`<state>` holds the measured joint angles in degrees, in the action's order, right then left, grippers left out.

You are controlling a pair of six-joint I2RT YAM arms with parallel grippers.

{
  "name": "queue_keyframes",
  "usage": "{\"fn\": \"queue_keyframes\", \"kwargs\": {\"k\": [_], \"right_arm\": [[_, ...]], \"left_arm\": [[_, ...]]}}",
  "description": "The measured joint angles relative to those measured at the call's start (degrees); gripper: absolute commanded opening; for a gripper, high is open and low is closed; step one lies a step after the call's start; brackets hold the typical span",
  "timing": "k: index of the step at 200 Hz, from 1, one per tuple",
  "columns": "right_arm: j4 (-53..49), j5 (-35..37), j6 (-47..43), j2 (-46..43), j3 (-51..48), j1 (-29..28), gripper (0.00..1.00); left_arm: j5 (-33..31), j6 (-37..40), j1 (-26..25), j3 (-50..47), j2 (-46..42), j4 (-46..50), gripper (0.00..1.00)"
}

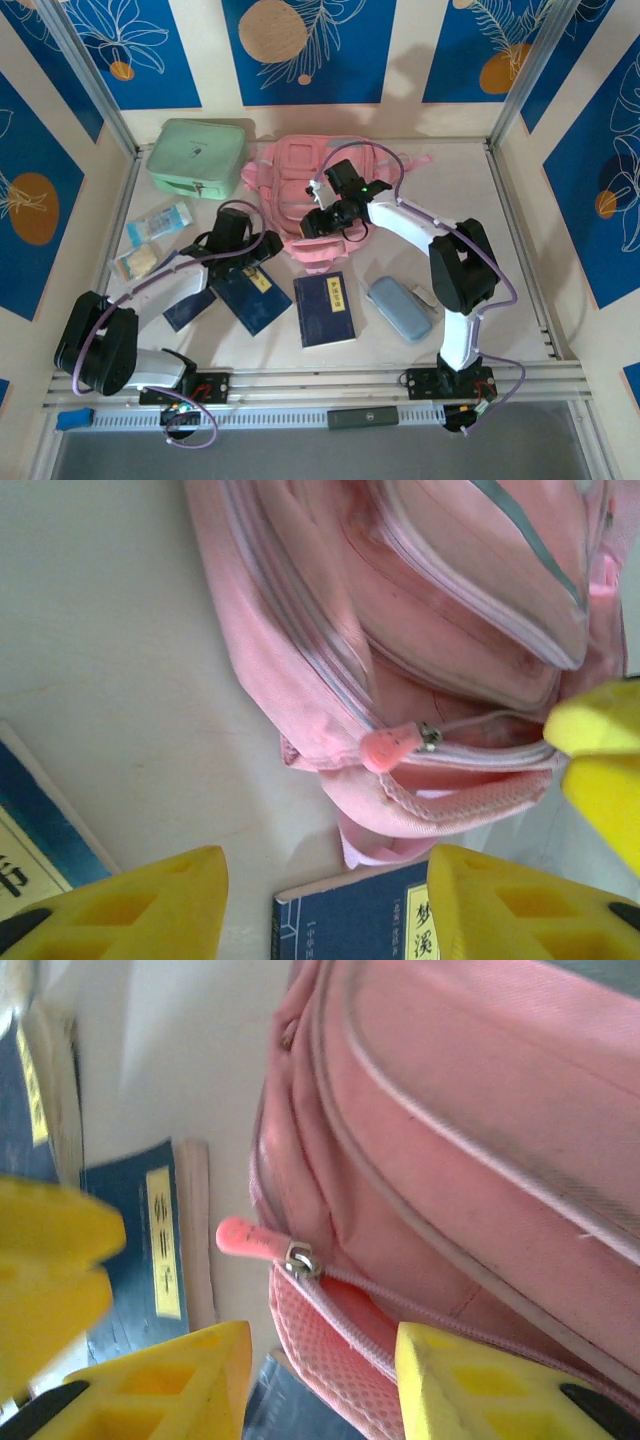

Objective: Pack the student bag
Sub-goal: Rotate the student bag at the top-center of the table.

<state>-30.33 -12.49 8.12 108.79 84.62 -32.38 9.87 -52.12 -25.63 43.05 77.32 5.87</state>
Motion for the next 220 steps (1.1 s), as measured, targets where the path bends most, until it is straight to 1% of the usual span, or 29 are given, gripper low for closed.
{"fn": "queue_keyframes", "kwargs": {"k": [21,40,81,120,137,147,156,173,187,220], "right_arm": [[0.1,-4.4,-8.5,1.2,0.1,0.9,0.48],[0.1,-6.5,-14.4,2.9,0.1,1.4,0.50],[-0.1,-10.0,-22.9,7.1,0.1,1.7,0.49],[0.0,-9.3,-29.4,7.9,0.1,1.2,0.31],[0.2,-7.8,-31.8,7.9,0.0,0.7,0.17],[0.9,-6.8,-34.0,7.9,-0.4,0.3,0.11],[2.2,-5.8,-34.9,7.4,-1.6,-0.1,0.07],[4.8,-3.8,-37.2,5.2,-4.9,-1.3,0.04],[8.2,-0.6,-38.7,1.7,-8.5,-2.8,0.00],[19.1,7.9,-42.1,-7.3,-16.9,-7.1,0.00]], "left_arm": [[0.2,-0.2,1.3,-0.1,0.0,-0.9,0.56],[0.5,-0.1,1.8,-0.1,0.0,-0.9,0.57],[1.9,0.0,2.8,-0.1,0.0,-0.8,0.59],[3.1,0.0,3.7,-0.1,0.1,-0.9,0.59],[3.7,0.0,4.2,-0.1,0.1,-0.9,0.59],[3.7,0.0,4.4,-0.1,0.1,-1.0,0.59],[4.0,0.0,4.6,-0.1,0.1,-1.0,0.59],[4.7,0.1,4.9,-0.1,0.1,-1.0,0.59],[5.2,0.0,5.1,-0.1,0.1,-1.0,0.59],[7.7,-0.9,5.2,-0.1,0.0,-2.8,0.59]]}}
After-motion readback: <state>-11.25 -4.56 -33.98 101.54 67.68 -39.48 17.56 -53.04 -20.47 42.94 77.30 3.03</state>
